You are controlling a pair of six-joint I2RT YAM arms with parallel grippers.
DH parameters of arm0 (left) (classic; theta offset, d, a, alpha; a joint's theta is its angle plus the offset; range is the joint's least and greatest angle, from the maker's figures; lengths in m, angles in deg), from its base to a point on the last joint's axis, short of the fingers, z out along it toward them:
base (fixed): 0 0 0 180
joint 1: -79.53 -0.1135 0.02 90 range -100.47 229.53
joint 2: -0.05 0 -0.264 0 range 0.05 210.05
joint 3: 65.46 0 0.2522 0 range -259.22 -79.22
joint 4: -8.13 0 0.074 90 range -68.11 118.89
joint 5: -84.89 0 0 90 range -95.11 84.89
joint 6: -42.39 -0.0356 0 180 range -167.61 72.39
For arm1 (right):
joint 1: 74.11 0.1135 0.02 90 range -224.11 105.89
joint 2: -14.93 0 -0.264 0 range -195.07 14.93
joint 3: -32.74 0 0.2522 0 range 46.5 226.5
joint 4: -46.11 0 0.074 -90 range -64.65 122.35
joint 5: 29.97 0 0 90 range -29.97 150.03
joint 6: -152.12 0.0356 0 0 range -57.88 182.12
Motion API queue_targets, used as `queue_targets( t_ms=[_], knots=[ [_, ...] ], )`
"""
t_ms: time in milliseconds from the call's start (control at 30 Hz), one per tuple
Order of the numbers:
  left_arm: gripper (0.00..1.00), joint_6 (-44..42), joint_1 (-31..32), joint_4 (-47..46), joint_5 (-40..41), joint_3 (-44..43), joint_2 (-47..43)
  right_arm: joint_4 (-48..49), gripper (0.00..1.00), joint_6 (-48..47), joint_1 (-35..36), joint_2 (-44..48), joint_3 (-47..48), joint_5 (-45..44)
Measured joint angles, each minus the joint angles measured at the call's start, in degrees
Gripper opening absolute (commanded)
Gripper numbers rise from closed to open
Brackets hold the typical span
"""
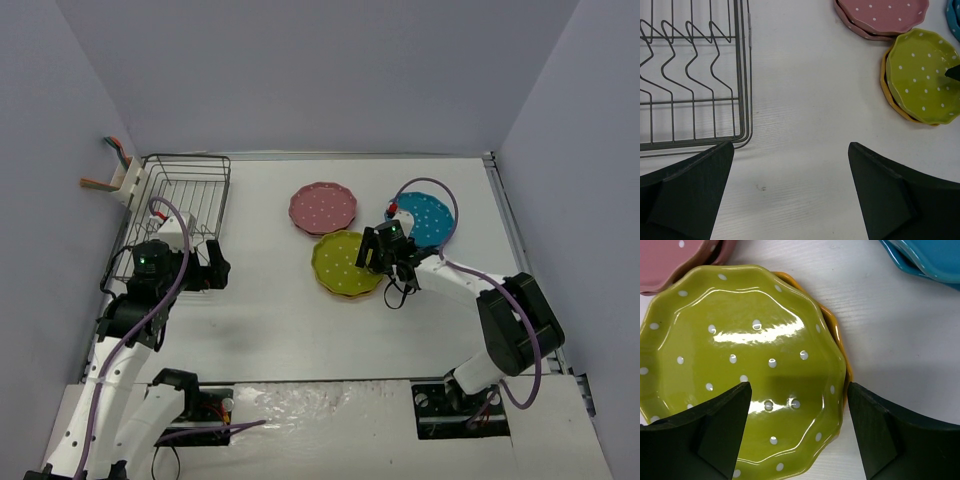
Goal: Load the plates into the dish rack
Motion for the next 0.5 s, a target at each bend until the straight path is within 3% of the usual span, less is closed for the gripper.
queue_targets(
  t_ms=[500],
  knots=[
    [0.97,0.0,0.0,0.0,0.0,0.0,0.8,1.2,0.61,-0.6,0.0,0.0,-0.9,-0.6]
  ],
)
